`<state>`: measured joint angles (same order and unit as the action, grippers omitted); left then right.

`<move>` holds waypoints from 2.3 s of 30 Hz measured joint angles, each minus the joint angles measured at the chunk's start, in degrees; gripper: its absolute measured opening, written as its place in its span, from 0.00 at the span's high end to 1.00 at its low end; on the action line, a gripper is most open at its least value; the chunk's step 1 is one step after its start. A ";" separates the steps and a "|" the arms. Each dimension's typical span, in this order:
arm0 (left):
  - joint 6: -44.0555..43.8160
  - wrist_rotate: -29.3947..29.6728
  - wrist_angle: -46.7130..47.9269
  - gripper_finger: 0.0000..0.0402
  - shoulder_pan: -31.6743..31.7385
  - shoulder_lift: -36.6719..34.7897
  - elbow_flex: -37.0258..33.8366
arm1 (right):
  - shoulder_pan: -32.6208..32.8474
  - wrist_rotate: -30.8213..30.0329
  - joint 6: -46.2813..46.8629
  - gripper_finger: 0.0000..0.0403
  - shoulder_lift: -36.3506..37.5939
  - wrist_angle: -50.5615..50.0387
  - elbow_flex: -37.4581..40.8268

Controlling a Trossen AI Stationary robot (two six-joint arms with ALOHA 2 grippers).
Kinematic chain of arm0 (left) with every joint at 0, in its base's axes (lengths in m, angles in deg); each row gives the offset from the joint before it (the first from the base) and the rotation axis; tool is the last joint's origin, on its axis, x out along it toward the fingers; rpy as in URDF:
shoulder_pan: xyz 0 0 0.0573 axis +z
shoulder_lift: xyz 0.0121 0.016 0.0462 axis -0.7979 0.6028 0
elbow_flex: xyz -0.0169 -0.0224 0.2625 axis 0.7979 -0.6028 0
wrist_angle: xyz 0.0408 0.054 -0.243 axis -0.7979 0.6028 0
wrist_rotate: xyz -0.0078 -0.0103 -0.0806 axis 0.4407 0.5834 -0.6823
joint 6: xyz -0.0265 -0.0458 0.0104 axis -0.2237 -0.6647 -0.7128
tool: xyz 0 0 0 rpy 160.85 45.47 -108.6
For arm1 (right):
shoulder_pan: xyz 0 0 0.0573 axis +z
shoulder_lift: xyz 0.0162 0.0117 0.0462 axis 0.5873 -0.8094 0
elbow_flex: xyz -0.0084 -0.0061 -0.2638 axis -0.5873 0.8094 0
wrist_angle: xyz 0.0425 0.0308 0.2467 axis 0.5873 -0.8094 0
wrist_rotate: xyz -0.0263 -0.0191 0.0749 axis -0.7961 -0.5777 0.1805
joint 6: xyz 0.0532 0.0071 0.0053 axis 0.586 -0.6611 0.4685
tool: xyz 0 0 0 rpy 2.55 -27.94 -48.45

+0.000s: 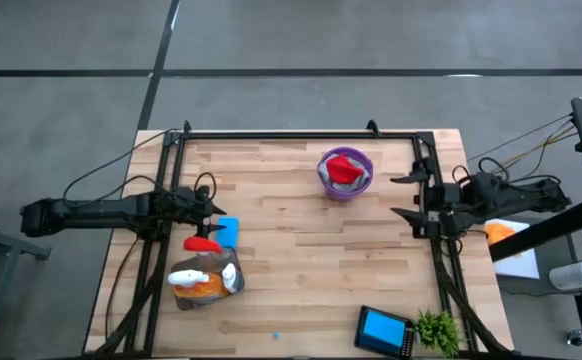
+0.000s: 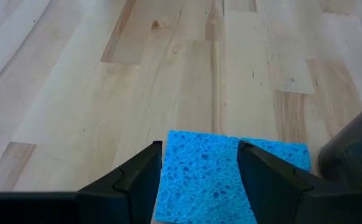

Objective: Pick & Place Kitchen Items
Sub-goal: Put the light blue sponge into the black bin

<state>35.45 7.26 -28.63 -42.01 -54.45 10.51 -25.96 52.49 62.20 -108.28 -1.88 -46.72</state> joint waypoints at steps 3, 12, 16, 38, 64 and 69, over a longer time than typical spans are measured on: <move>6.03 1.05 -0.44 0.47 0.00 0.01 0.00 | 0.53 0.00 -0.12 0.22 1.47 0.02 0.63; 28.28 5.38 -3.85 0.47 -0.02 -0.01 0.00 | 0.54 -0.02 -0.24 0.22 3.72 -1.59 0.75; 28.41 8.51 -6.95 0.47 -0.02 -0.01 0.00 | 0.54 -0.02 0.04 0.22 3.79 -2.25 0.78; -6.17 -1.54 -25.50 0.47 -0.11 -0.01 0.02 | 0.51 -0.04 0.06 0.22 1.41 -3.69 0.78; -33.78 0.25 -25.15 0.47 0.05 0.41 0.00 | 0.45 -0.52 -1.81 0.22 -7.31 -3.71 -1.52; -38.51 2.62 -25.35 0.47 0.07 0.41 0.07 | 0.45 -0.52 -1.90 0.22 -7.34 -3.76 -1.87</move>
<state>-3.06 9.88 -53.98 -41.95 -54.03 10.58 -25.51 51.97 60.30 -115.61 -5.64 -48.59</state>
